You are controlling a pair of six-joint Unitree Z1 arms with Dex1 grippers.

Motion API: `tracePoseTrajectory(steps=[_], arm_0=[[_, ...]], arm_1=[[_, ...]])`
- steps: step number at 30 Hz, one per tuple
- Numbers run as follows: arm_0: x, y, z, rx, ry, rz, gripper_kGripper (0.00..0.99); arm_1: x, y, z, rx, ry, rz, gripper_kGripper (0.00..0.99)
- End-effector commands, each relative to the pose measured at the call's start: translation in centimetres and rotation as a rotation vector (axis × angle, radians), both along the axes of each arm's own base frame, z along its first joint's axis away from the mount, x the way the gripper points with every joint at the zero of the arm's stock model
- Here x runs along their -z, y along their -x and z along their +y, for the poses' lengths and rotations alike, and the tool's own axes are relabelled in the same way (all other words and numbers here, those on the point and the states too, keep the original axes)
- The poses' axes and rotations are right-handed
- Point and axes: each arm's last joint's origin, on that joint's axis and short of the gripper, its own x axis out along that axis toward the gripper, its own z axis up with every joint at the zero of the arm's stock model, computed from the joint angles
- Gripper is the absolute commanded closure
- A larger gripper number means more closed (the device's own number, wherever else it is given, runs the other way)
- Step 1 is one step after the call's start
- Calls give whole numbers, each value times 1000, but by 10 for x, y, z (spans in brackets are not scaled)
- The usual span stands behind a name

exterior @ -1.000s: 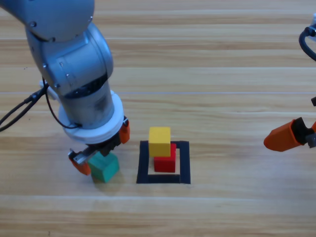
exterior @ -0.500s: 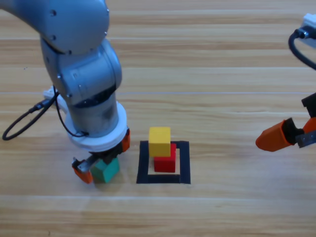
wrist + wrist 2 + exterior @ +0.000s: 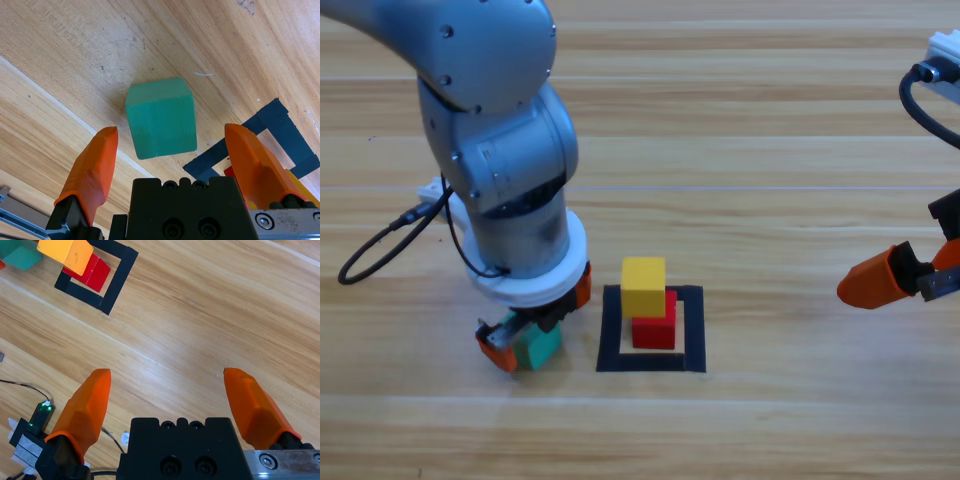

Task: Stack the blocks in the rectangular block: red at the bottom, yellow in the middle, green on top

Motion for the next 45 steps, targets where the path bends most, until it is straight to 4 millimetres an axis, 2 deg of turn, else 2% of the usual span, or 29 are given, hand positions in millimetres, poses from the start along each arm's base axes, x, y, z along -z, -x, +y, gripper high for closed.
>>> tracePoseTrajectory(steps=[1, 13, 18, 23, 30, 32, 34, 37, 39, 42, 45], arm_0=[[22, 3, -6, 13, -24, 39, 91], [26, 2, 5, 10, -33, 45, 177], [24, 2, 15, 10, -36, 43, 281], [26, 0, 21, 11, -41, 48, 337], [21, 2, 25, 30, -51, 45, 582], [20, 2, 27, 36, -55, 49, 631], [20, 0, 27, 53, -52, 47, 633], [13, -6, 24, 118, -42, 29, 634], [6, -16, 21, 198, -30, 10, 674], [-11, -32, 23, 353, -13, 3, 809], [-42, -46, 22, 510, -17, -22, 921]], arm_1=[[16, 2, 6, -36, 30, 34, 0], [16, 2, 6, -40, 29, 40, 0], [16, 2, 6, -43, 27, 43, 0], [17, 2, 7, -46, 26, 47, 0], [17, 2, 7, -45, 27, 46, 0], [17, 2, 7, -45, 27, 46, 0], [17, 2, 7, -47, 27, 45, 0], [17, 2, 7, -46, 28, 44, 0], [17, 2, 7, -46, 27, 43, 0], [17, 2, 7, -45, 28, 42, 0], [17, 2, 7, -43, 27, 41, 0]])
